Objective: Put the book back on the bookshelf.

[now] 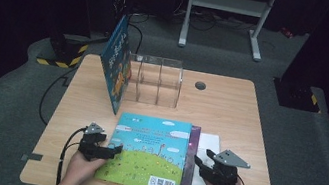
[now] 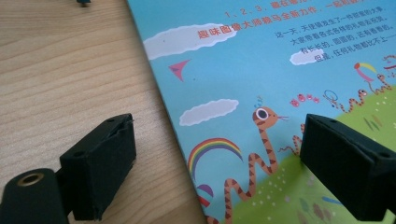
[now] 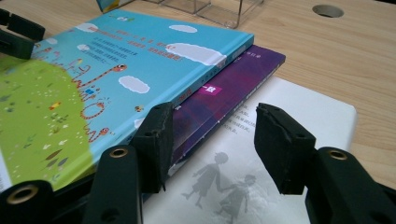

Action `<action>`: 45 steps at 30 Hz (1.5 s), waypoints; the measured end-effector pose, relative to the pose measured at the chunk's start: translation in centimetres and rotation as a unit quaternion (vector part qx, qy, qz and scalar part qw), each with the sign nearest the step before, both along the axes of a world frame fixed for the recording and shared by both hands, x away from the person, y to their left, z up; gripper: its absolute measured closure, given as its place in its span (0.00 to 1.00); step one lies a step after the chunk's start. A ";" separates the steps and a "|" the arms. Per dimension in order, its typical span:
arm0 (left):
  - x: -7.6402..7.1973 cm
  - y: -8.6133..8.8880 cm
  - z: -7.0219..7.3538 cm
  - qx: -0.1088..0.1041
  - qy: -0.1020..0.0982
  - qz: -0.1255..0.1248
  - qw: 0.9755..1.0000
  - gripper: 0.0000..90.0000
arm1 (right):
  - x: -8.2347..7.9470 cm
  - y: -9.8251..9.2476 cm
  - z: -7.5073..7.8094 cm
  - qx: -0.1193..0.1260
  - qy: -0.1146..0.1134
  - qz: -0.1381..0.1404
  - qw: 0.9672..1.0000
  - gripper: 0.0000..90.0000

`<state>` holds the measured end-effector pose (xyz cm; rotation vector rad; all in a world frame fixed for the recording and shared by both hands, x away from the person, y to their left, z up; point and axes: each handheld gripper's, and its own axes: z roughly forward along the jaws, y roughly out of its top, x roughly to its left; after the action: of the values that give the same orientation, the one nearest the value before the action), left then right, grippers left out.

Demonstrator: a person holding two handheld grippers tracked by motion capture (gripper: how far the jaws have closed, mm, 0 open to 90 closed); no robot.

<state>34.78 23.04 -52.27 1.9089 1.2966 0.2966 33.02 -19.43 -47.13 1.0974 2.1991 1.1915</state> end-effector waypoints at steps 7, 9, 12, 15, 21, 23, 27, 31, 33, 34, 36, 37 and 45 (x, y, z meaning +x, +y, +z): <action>-0.1 -0.5 0.0 -0.013 0.003 -0.013 1.000 0.13 | 0.3 2.2 -0.2 -0.004 -0.026 0.001 1.000 0.46; -0.2 -0.8 0.0 -0.018 0.005 -0.015 1.000 0.13 | 0.4 2.9 -0.3 -0.006 -0.026 0.001 1.000 0.41; -0.3 -1.0 -0.1 -0.021 0.004 -0.021 1.000 0.13 | 0.2 3.6 -0.5 -0.014 -0.029 -0.002 0.999 0.41; -0.3 -1.1 -0.1 -0.017 0.001 -0.022 1.000 0.11 | 0.0 3.8 -0.9 -0.021 -0.021 0.009 1.000 0.42; -0.3 -1.2 -0.1 -0.016 0.002 -0.021 1.000 0.11 | -0.3 3.6 -1.1 -0.013 -0.017 0.008 1.000 0.39; -0.3 -1.2 -0.1 -0.016 0.001 -0.019 1.000 0.11 | -0.5 3.6 -1.1 -0.019 -0.019 0.004 1.000 0.37; -0.3 -1.3 -0.1 -0.018 0.004 -0.017 1.000 0.11 | -0.5 3.5 -1.2 -0.018 -0.006 0.009 1.000 0.33; -0.3 -1.3 0.0 -0.017 0.005 -0.017 1.000 0.11 | -0.8 3.7 -1.0 -0.016 -0.009 0.008 1.000 0.33; -0.3 -1.3 0.0 -0.018 0.005 -0.017 1.000 0.11 | -0.8 3.7 -0.9 -0.015 -0.009 0.006 1.000 0.33; -0.3 -1.3 0.0 -0.017 0.005 -0.017 1.000 0.10 | -0.8 3.7 -0.9 -0.013 -0.006 0.006 1.000 0.33; -0.3 -1.3 0.0 -0.017 0.005 -0.016 1.000 0.11 | -0.9 3.6 -0.9 -0.012 -0.006 0.007 1.000 0.32; -0.3 -1.3 0.0 -0.018 0.005 -0.016 1.000 0.11 | -0.9 3.5 -0.9 -0.012 -0.006 0.006 1.000 0.32; -0.4 -1.7 0.0 -0.020 0.006 -0.023 1.000 0.12 | -0.8 3.1 -0.7 -0.001 0.002 0.001 1.000 0.31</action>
<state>34.41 21.35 -52.27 1.9069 1.2559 0.2348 32.24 -16.32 -47.86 1.0969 2.2042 1.1884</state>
